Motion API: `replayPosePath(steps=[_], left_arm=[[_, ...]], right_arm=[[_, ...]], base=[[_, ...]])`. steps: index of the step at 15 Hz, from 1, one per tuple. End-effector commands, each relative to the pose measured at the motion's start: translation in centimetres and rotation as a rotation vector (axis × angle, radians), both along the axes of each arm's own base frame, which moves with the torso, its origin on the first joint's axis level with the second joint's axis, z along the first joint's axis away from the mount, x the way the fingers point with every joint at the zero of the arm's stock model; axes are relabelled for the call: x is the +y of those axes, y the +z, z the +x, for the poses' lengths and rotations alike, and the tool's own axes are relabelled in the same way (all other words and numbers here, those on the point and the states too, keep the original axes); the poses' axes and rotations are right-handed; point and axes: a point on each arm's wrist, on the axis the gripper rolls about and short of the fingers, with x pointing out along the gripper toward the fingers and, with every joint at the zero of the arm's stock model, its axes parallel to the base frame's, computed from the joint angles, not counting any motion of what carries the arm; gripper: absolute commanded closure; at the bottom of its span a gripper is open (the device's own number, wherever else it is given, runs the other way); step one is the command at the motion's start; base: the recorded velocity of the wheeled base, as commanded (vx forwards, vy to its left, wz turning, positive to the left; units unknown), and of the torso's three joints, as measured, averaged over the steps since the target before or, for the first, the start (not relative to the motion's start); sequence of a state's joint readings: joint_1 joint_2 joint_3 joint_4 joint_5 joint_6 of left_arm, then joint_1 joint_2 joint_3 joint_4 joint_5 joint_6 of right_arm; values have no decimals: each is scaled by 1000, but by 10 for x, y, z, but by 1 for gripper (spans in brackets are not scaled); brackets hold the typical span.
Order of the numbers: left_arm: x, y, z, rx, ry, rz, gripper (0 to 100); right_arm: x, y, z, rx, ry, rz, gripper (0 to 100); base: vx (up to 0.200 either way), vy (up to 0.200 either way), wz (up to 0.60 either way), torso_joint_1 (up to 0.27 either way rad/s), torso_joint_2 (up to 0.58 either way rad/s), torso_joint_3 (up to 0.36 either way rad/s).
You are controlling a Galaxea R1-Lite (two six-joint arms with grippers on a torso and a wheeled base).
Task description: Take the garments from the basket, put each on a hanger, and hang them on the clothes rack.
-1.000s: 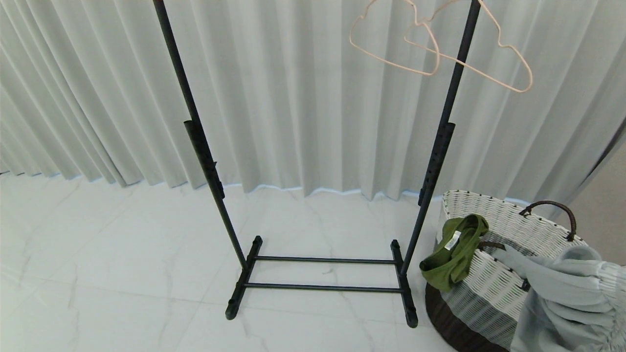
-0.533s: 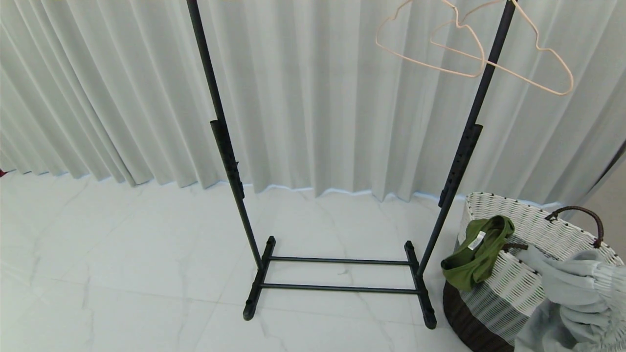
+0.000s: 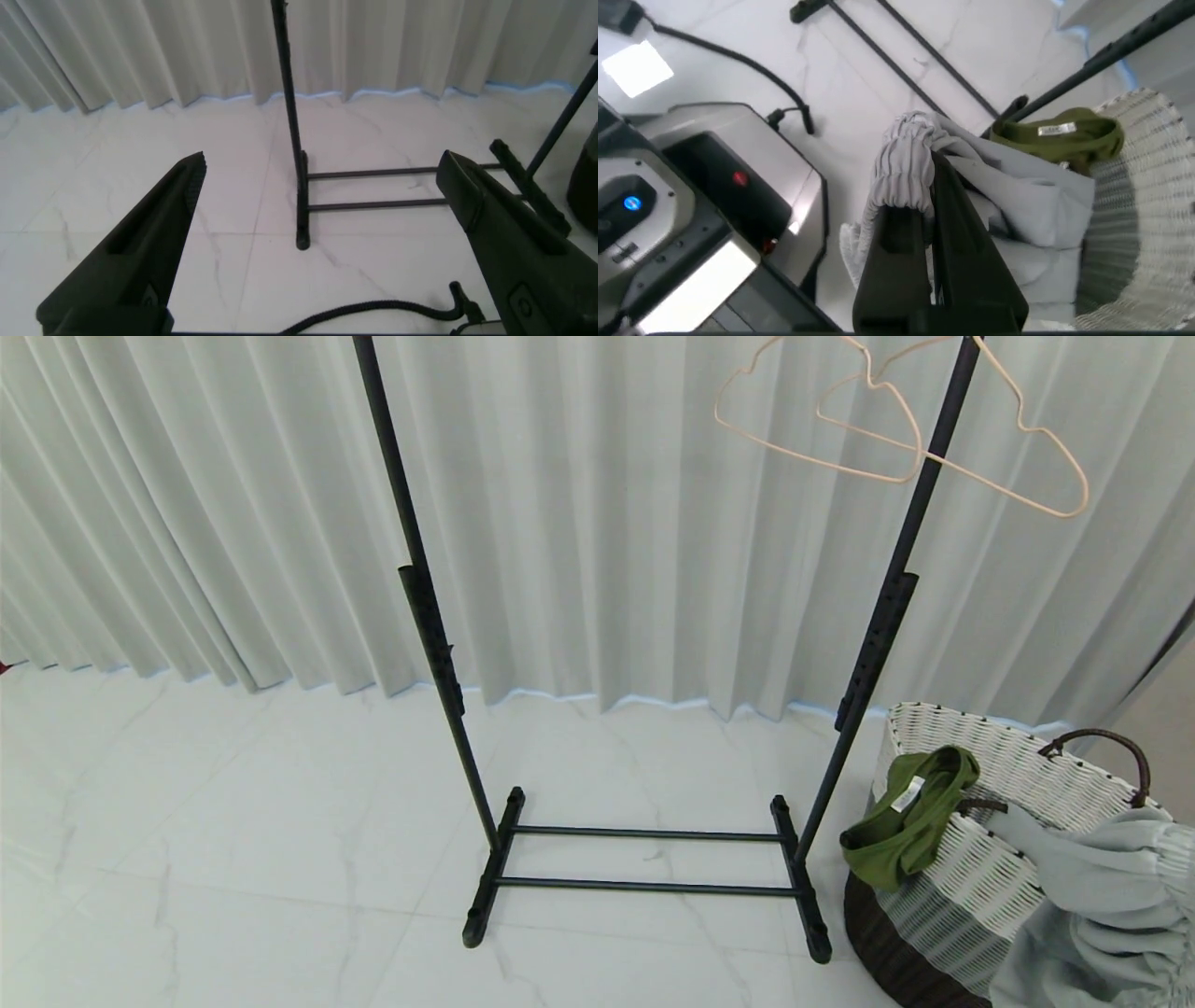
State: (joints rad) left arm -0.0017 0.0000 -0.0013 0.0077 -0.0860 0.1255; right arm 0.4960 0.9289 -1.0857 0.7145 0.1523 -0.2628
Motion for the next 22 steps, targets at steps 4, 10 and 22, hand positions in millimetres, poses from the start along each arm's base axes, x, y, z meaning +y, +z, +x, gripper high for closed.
replayPosePath(steps=[4,10,22], left_arm=[[-2,119,27,3,-157,-158,0],[-64,132,140,419,-505,-66,0],[-333,43,194,698,-816,-155,0]], right_arm=[[-2,5,-3,-45,-11,34,100],[2,17,6,-117,-47,140,100],[12,27,26,-160,-61,223,100]], base=[[0,0,0,0,0,0],[0,0,0,0,0,0],[0,0,0,0,0,0]])
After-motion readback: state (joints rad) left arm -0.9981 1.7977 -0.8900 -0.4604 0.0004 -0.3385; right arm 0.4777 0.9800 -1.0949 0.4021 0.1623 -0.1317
